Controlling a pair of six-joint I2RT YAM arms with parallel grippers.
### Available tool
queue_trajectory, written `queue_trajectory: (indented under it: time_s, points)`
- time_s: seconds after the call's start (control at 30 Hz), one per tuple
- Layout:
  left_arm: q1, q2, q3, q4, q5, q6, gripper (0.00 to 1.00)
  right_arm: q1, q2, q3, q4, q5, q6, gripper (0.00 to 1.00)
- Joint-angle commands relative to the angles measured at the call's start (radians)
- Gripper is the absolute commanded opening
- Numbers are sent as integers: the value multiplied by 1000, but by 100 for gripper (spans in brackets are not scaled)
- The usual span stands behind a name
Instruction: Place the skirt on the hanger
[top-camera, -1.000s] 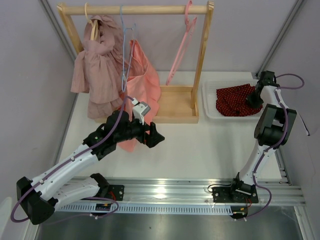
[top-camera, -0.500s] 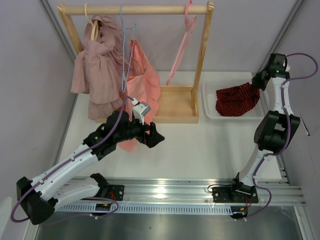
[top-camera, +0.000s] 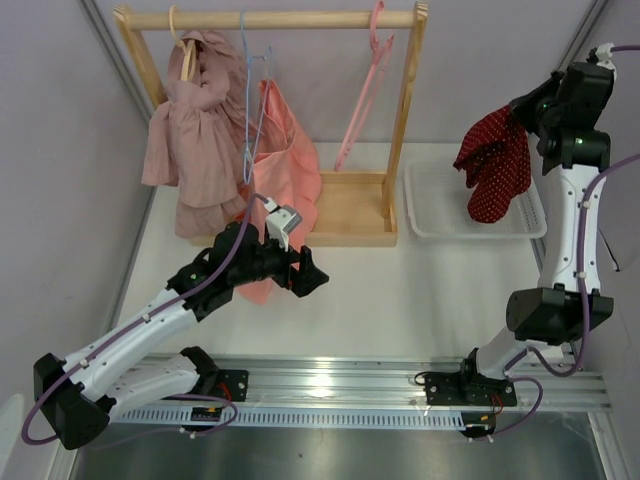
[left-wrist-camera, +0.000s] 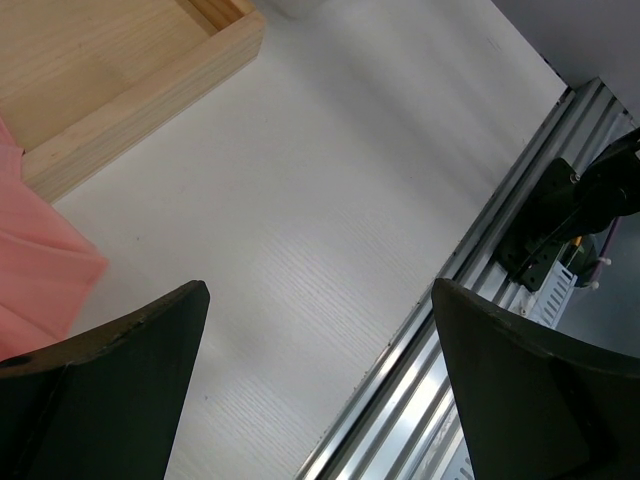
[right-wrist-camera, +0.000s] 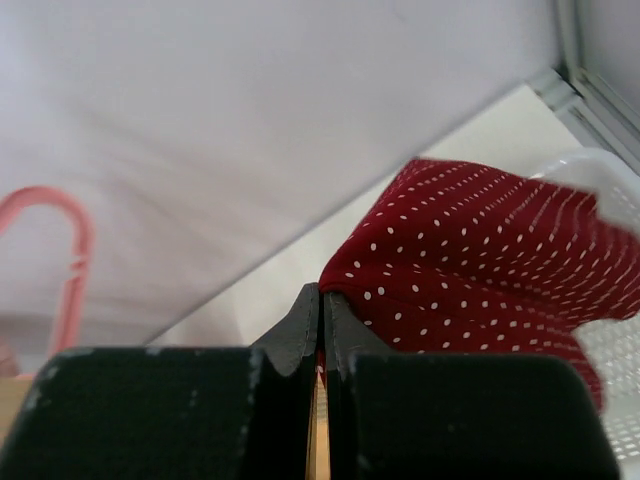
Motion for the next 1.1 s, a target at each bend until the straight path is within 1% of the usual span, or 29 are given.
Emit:
queue_trajectory:
  time_s: [0.0, 0.2, 0.33, 0.4, 0.5, 0.53, 0.57, 0.63, 0.67, 0.7, 0.77, 0.8, 0.87, 0.9, 0.93, 0.97, 1.0, 1.07]
  points:
    - [-3, -16, -10, 40, 17, 22, 99, 36, -112, 57, 93, -39, 10, 0]
    - [-3, -27, -11, 45, 11, 22, 100, 64, -248, 51, 119, -87, 28, 0]
    - [-3, -30, -8, 45, 0, 21, 100, 122, -326, 16, 102, -84, 40, 0]
    - [-3, -34, -5, 47, -10, 16, 99, 183, -356, -3, 82, -50, 42, 0]
    - [-3, -42, 6, 51, -9, -11, 99, 286, -432, -79, 32, 14, 46, 0]
    - [-4, -42, 6, 54, -9, -19, 99, 304, -451, -80, 29, 15, 51, 0]
    - [-4, -45, 10, 56, -9, -25, 99, 329, -469, -133, 30, 25, 56, 0]
    - [-4, -51, 15, 65, -10, -54, 99, 409, -501, -188, 24, 41, 76, 0]
    - [-3, -53, 12, 70, -6, -63, 99, 441, -529, -243, 22, 86, 79, 0]
    - [-4, -56, 12, 88, 3, -79, 99, 514, -541, -274, 24, 109, 83, 0]
    - [-4, -59, -9, 114, 13, -131, 99, 579, -579, -367, 30, 171, 89, 0]
    - [-3, -63, -17, 149, 20, -173, 99, 635, -592, -398, 39, 182, 103, 0]
    - [-3, -68, -54, 187, 22, -217, 99, 686, -616, -457, 45, 215, 119, 0]
    - [-3, -70, -75, 233, 23, -255, 100, 711, -623, -505, 51, 232, 128, 0]
    - [-3, -76, -86, 261, 39, -273, 99, 760, -627, -527, 53, 263, 138, 0]
    - [-4, -74, -100, 286, 46, -290, 99, 781, -630, -546, 53, 277, 145, 0]
    - [-6, -74, -140, 360, 54, -309, 99, 800, -635, -578, 58, 286, 148, 0]
    - [-15, -64, -163, 411, 68, -310, 97, 831, -630, -593, 53, 294, 158, 0]
